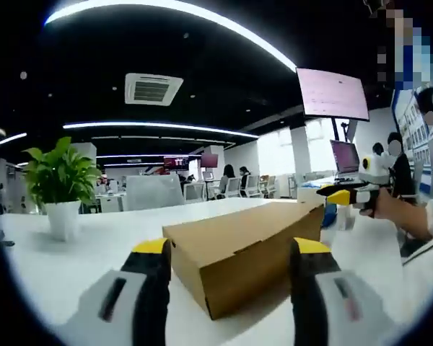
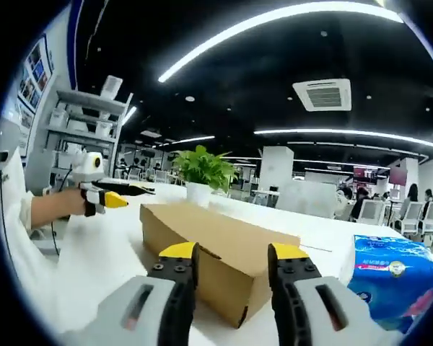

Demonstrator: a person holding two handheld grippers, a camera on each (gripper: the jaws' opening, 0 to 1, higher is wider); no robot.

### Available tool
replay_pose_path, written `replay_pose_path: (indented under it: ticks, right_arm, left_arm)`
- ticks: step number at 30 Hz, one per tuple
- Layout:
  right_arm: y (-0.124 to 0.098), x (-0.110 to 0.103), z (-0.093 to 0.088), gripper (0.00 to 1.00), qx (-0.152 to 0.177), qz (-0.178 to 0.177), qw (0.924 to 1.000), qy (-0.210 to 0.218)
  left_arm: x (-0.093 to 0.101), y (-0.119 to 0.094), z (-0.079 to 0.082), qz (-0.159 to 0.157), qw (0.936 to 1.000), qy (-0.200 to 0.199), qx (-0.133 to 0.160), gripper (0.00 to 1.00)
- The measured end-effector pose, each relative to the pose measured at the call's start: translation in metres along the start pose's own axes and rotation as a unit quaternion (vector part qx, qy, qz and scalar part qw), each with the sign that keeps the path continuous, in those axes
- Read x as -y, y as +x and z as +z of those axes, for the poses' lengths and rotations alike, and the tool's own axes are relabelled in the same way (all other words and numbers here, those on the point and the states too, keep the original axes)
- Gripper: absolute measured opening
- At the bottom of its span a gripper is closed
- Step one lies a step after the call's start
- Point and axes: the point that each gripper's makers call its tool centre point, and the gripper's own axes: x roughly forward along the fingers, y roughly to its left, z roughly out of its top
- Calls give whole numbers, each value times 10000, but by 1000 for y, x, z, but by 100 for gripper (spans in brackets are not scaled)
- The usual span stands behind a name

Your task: Operate the shoe box by opening the lid, removing the specified soft item, and placing it in the target area until the item is outside and the box remains undamaged.

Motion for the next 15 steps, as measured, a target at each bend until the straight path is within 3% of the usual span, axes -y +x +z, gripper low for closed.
replay_pose_path:
  ticks: [1, 3, 5, 6, 9, 13, 14, 15]
  right_arm:
    - [0, 1, 1, 57, 12, -15, 10000, 6]
    - [1, -1, 4, 67, 14, -61, 10000, -33]
    - [2, 1, 6, 67, 2, -169, 9998, -84]
    - [2, 2, 6, 68, -13, -210, 9997, -124]
    - [4, 2, 3, 73, -143, -227, 9996, -91]
    - [9, 5, -9, 70, -409, -287, 9987, -69]
    - [9, 14, -22, 65, -704, -548, 9960, 55]
    - [12, 20, -26, 61, -724, -665, 9951, 84]
  left_arm:
    - [0, 0, 0, 18, 10000, 5, -8, 71]
    - [-4, 1, 0, 148, 9999, 78, -30, 73]
    - [-10, -1, -6, 350, 9987, 240, -267, 64]
    - [-12, -1, -5, 439, 9984, 242, -243, 60]
    - [-16, 1, -2, 511, 9985, 114, -183, 67]
    - [-18, 3, -6, 510, 9983, -44, -268, 66]
    - [-18, 5, -8, 513, 9983, -55, -278, 67]
    - [-18, 6, -10, 505, 9983, -63, -289, 67]
